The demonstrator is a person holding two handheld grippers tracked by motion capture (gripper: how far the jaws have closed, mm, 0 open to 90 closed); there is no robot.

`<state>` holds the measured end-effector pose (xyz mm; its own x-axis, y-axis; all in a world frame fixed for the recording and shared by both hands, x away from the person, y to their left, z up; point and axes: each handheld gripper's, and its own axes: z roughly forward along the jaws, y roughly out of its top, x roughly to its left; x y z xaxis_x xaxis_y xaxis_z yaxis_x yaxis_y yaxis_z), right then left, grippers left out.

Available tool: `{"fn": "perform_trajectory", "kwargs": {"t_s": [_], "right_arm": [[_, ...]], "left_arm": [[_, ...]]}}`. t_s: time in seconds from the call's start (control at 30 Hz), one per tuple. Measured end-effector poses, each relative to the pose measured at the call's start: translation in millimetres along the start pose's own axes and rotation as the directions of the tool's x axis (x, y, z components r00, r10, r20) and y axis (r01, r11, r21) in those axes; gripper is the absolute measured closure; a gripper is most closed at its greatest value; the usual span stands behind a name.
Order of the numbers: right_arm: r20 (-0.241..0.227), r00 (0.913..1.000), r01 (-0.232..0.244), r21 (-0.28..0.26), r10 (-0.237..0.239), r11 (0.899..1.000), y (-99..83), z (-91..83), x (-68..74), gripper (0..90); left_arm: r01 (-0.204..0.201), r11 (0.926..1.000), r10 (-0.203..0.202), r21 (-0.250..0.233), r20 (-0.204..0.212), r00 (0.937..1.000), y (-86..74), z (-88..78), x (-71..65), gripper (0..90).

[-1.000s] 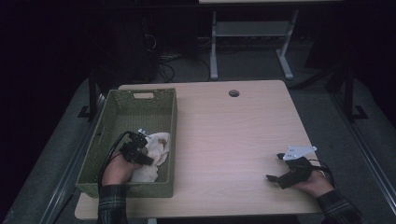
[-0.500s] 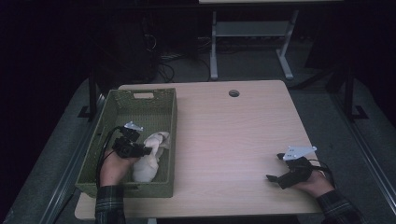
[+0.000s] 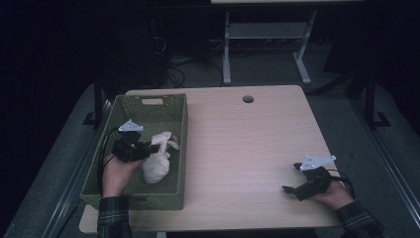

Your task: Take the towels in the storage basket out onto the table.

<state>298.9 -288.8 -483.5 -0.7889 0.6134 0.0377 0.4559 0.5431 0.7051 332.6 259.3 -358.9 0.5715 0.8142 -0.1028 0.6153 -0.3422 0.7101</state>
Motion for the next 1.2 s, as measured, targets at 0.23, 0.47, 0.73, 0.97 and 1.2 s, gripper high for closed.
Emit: {"fn": "perform_trajectory", "kwargs": {"t_s": [0.23, 0.47, 0.73, 0.97, 1.2], "right_arm": [[0.0, 1.0, -0.001, 0.001, 0.001, 1.0, 0.0, 0.0, 0.1, 1.5], [0.0, 1.0, -0.001, 0.0, 0.001, 1.0, 0.0, 0.0, 0.1, 1.5], [0.0, 1.0, -0.001, 0.0, 0.001, 1.0, 0.0, 0.0, 0.1, 1.6], [0.0, 1.0, -0.002, 0.0, 0.002, 1.0, 0.0, -0.1, 0.1, 1.6], [0.0, 1.0, -0.001, 0.0, 0.001, 1.0, 0.0, 0.0, 0.0, 1.5]], "left_arm": [[-0.01, 0.9953, 0.013, -0.096, 0.025, 0.9996, 13.2, -18.0, -5.0, 73.0], [-0.027, 0.9862, 0.036, -0.163, 0.05, 0.9981, 26.6, -29.1, -15.2, 72.9], [-0.048, 0.9757, 0.064, -0.214, 0.072, 0.9954, 41.5, -34.6, -24.9, 73.0], [-0.063, 0.9653, 0.089, -0.253, 0.093, 0.9917, 53.2, -40.7, -32.4, 73.3], [-0.079, 0.9557, 0.123, -0.284, 0.14, 0.9825, 71.8, -46.5, -46.8, 73.5]]}}
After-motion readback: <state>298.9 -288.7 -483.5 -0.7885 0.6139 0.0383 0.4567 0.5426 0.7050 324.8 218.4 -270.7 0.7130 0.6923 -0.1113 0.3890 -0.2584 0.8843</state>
